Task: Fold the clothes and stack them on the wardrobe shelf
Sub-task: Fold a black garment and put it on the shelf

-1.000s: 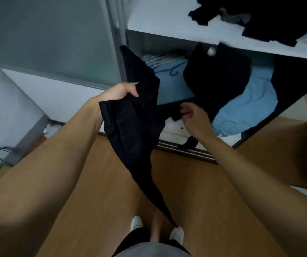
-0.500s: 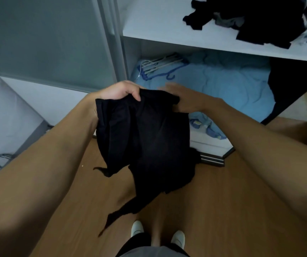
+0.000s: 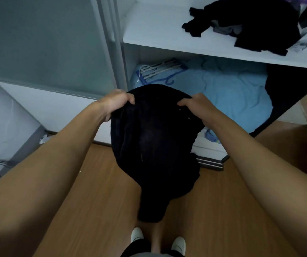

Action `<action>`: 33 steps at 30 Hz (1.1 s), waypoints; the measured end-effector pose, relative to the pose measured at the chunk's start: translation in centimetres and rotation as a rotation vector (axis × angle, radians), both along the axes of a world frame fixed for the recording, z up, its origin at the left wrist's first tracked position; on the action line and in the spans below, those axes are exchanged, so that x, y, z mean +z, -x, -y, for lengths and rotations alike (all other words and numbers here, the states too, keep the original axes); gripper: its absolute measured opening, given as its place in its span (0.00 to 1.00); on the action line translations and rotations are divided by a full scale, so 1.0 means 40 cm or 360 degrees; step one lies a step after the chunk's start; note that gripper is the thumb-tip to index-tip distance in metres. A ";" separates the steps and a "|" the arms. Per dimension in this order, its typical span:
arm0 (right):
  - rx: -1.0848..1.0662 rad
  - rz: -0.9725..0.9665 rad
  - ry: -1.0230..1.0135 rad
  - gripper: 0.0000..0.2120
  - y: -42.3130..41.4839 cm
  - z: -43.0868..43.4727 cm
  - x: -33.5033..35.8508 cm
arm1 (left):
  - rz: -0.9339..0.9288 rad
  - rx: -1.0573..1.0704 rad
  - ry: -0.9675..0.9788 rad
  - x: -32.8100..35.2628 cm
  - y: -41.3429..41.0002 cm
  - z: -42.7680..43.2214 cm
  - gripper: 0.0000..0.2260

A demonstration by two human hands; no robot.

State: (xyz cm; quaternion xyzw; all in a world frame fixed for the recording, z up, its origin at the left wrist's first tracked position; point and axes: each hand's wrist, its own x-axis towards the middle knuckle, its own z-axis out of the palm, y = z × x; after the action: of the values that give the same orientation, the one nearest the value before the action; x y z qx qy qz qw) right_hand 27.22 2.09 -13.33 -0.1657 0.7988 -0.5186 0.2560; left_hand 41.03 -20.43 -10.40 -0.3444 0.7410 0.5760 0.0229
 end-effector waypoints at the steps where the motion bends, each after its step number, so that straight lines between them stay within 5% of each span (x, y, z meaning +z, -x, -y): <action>1: -0.0006 0.0035 0.0023 0.08 -0.008 0.005 0.011 | 0.0020 -0.0075 0.0013 -0.005 0.000 -0.006 0.09; 8: 0.0123 -0.0140 -0.0013 0.12 -0.065 0.033 0.070 | -0.0124 -0.0320 -0.0641 -0.024 0.038 -0.092 0.09; 12: 0.0200 -0.0284 -0.0143 0.10 -0.077 -0.003 0.127 | -0.0281 -0.0195 -0.0696 -0.001 0.072 -0.149 0.09; 16: 0.0437 -0.0079 -0.0149 0.12 -0.094 -0.067 0.182 | -0.0433 -0.0006 -0.0767 0.014 0.093 -0.197 0.13; 19: 0.0604 -0.0632 -0.0457 0.24 -0.116 -0.081 0.187 | -0.0539 0.0018 -0.0903 0.028 0.103 -0.238 0.11; 22: 0.0359 -0.1005 -0.0428 0.24 -0.110 -0.096 0.195 | -0.0599 -0.0150 -0.0962 0.034 0.099 -0.243 0.07; 28: 0.0241 -0.0559 -0.0087 0.31 -0.062 -0.176 0.240 | -0.0606 -0.0199 -0.0064 -0.022 0.091 -0.148 0.32; 31: 0.0286 -0.0424 0.0057 0.31 -0.047 -0.196 0.254 | -0.0594 -0.0480 -0.0257 -0.030 0.092 -0.153 0.24; 33: 0.0121 -0.0235 0.0436 0.27 -0.034 -0.211 0.250 | -0.0668 -0.0382 -0.0196 -0.015 0.099 -0.171 0.16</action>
State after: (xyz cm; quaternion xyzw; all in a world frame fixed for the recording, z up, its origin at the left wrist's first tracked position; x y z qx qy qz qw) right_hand 28.59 10.55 -3.35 -0.2670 0.7305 -0.5989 0.1909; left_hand 37.08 -13.61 -11.00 -0.1249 0.7287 0.6721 -0.0424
